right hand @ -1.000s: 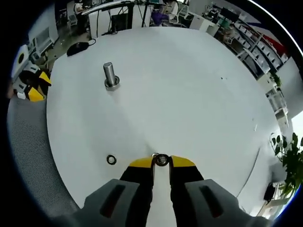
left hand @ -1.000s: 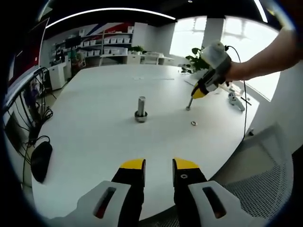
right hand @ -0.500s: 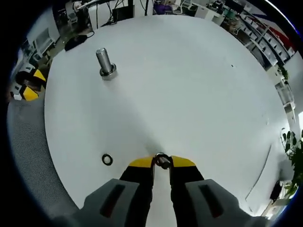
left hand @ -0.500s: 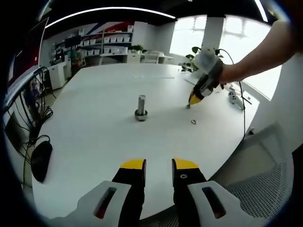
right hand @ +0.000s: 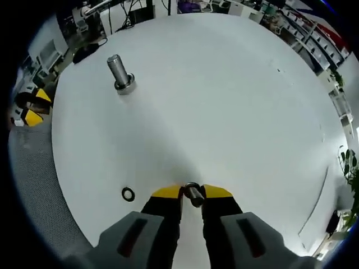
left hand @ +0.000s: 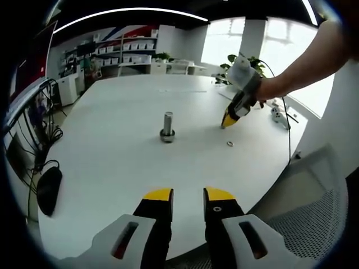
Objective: Place the washer onto the threaded stud by aligning its center hole with the stud, sliding it down to the base, and recovering from edge contact or off-axis alignment until the washer reaches the visible bottom stop.
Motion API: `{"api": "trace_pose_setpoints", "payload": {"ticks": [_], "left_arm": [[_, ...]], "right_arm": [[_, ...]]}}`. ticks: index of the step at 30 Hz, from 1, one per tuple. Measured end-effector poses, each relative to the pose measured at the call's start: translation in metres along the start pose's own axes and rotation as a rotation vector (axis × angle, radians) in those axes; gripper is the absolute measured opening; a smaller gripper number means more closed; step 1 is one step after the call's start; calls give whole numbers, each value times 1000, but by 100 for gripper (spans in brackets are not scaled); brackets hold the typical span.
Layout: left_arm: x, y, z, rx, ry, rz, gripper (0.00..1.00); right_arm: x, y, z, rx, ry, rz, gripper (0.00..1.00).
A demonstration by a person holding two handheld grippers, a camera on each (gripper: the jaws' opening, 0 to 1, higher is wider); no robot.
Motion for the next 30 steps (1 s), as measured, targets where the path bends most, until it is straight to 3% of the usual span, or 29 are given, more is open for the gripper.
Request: {"api": "trace_pose_setpoints", "payload": {"ticks": [19,30], "left_arm": [[-1,1,0,0,3,-8,19],[-2,1,0,-4,8,-12,19]], "right_arm": [[19,8,8,1,-90,3,22],[22,16,27,-19,-61,-8,24]]}}
Point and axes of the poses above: the point that each gripper's makers call its tool centre point, and the gripper's own axes: y roughly backward along the fingers, z roughly to its left, x roughly out of its underside, the point moved 5 cm from there along y, roughly backward along the fingers, and after that the axes turned 5 degrees about z, right-handed, at the moved point
